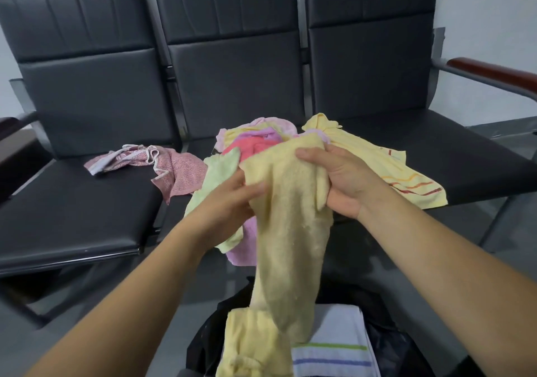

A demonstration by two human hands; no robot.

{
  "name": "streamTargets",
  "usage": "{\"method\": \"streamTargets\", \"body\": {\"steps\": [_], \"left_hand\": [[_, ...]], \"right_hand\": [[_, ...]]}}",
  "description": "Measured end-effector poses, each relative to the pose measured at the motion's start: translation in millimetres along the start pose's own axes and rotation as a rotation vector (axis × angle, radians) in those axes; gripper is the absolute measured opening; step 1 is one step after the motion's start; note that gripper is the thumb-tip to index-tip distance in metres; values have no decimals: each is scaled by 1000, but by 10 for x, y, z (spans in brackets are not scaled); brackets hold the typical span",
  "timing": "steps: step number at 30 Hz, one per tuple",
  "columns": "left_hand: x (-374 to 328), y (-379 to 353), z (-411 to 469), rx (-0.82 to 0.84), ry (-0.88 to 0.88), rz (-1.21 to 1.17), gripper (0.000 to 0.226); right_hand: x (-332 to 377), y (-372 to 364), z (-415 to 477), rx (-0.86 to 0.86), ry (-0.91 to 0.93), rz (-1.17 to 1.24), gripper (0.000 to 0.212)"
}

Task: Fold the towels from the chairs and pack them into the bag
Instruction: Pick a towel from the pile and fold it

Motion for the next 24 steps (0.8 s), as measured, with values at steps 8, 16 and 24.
{"method": "streamTargets", "body": {"steps": [8, 16, 24], "left_hand": [[299, -234, 42, 85, 118, 147, 22], [-20, -121, 33, -265, 3, -236, 22], [45, -55, -74, -79, 111, -87, 22]], "right_hand": [[111, 85, 36, -152, -20, 41, 45], [-22, 47, -107, 99, -167, -32, 20], [84, 204, -112, -88, -27, -121, 31]]}}
Point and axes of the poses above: each hand's wrist, its own z-axis towards the middle knuckle, its own y-axis out of the back of the hand, x = y × z, the point moved 6 cm from there along z, towards the middle knuckle, and after that the axes turned 14 degrees about z, right-handed, at the moved point
